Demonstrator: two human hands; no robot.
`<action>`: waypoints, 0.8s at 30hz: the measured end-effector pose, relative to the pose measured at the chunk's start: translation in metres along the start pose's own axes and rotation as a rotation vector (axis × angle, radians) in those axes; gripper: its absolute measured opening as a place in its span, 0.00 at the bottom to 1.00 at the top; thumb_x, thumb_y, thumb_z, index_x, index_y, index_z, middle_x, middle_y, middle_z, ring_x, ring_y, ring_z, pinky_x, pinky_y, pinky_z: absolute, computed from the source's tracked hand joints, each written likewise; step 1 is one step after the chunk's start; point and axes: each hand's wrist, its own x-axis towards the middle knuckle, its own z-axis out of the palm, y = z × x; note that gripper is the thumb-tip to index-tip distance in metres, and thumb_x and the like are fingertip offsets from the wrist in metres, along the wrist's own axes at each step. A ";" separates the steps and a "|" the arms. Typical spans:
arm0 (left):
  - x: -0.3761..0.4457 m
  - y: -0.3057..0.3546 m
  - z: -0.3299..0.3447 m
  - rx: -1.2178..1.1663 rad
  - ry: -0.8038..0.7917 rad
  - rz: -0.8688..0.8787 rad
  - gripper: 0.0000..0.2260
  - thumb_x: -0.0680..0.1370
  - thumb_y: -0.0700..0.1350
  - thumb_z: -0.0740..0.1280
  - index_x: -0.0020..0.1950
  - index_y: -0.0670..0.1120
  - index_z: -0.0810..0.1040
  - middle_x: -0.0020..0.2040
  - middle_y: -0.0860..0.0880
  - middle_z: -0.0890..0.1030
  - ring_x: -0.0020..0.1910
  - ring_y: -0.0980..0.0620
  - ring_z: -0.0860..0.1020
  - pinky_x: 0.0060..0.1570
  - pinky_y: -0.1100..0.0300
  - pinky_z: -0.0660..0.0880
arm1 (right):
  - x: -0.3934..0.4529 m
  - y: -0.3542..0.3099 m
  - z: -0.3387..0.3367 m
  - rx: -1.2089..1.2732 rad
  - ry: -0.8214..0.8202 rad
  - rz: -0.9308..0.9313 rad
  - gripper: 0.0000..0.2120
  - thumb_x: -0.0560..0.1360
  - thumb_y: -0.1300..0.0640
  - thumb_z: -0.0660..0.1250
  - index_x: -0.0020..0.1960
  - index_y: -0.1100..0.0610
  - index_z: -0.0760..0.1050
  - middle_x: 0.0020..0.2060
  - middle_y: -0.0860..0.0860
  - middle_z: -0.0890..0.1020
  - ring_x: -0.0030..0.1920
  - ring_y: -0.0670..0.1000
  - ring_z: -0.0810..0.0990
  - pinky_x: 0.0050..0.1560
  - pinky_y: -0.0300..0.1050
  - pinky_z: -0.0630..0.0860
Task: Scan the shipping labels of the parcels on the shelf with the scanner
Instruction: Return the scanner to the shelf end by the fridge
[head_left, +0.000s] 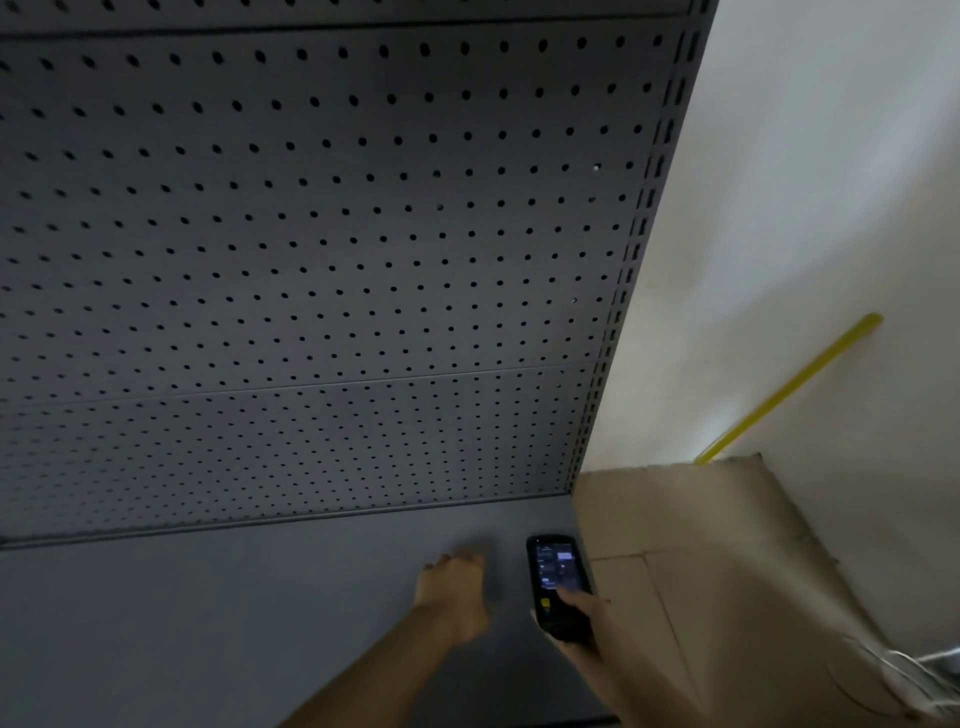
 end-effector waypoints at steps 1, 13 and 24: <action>0.001 0.000 0.001 0.000 -0.001 0.002 0.22 0.75 0.41 0.65 0.68 0.42 0.67 0.66 0.42 0.71 0.64 0.43 0.72 0.64 0.52 0.69 | -0.008 -0.004 0.006 0.022 -0.004 0.024 0.10 0.74 0.62 0.69 0.53 0.64 0.77 0.49 0.62 0.82 0.51 0.61 0.81 0.58 0.58 0.76; 0.008 0.001 0.011 0.035 0.005 0.029 0.21 0.76 0.45 0.65 0.68 0.42 0.67 0.66 0.42 0.72 0.64 0.43 0.72 0.64 0.51 0.69 | -0.028 -0.006 0.023 0.061 0.049 0.093 0.05 0.77 0.68 0.61 0.46 0.67 0.76 0.38 0.62 0.81 0.41 0.59 0.79 0.43 0.52 0.77; 0.001 0.001 0.032 0.041 -0.014 0.026 0.21 0.76 0.43 0.63 0.69 0.43 0.66 0.67 0.42 0.72 0.67 0.43 0.71 0.65 0.52 0.68 | -0.012 0.011 0.011 -0.082 0.353 0.067 0.07 0.78 0.61 0.64 0.46 0.65 0.74 0.38 0.60 0.78 0.36 0.59 0.76 0.39 0.50 0.74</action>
